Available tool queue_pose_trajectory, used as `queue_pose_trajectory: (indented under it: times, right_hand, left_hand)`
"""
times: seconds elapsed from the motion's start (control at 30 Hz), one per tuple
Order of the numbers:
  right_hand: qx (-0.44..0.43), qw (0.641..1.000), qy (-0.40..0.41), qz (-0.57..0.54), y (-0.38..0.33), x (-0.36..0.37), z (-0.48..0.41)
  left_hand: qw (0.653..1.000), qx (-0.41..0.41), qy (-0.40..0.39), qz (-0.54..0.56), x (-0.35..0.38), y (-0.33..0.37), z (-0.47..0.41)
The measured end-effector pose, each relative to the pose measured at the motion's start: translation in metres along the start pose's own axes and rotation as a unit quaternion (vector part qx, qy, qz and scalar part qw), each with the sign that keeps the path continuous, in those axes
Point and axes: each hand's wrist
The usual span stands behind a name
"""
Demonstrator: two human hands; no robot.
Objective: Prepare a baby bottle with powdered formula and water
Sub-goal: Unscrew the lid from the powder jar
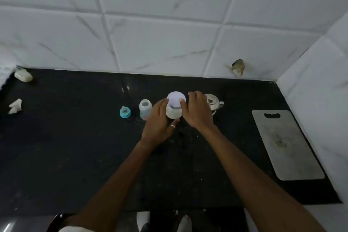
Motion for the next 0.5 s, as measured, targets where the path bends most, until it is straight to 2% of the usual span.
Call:
queue_pose_trajectory:
  times: [0.1, 0.23, 0.37, 0.5]
  right_hand:
    - [0.050, 0.998, -0.020, -0.043, -0.004, 0.001, -0.017]
    - [0.073, 0.995, -0.058, -0.015, -0.014, 0.005, -0.037]
    - [0.094, 0.993, -0.074, 0.021, -0.018, 0.017, -0.050]
    - [0.104, 0.989, -0.094, 0.050, -0.020, 0.030, -0.054]
  left_hand:
    - [0.990, -0.091, -0.041, 0.101, 0.018, 0.002, -0.004]
    - [0.961, -0.203, -0.074, 0.174, 0.044, 0.003, -0.013]
    - [0.945, -0.233, -0.089, 0.212, 0.064, -0.007, -0.026]
    - [0.949, -0.207, -0.097, 0.219, 0.079, -0.023, -0.041]
Point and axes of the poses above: each hand's wrist, its own z-axis away from the middle knuckle, its own x-axis out of the palm, y = z × x, and after that the axes turned 14 degrees about -z, right-handed
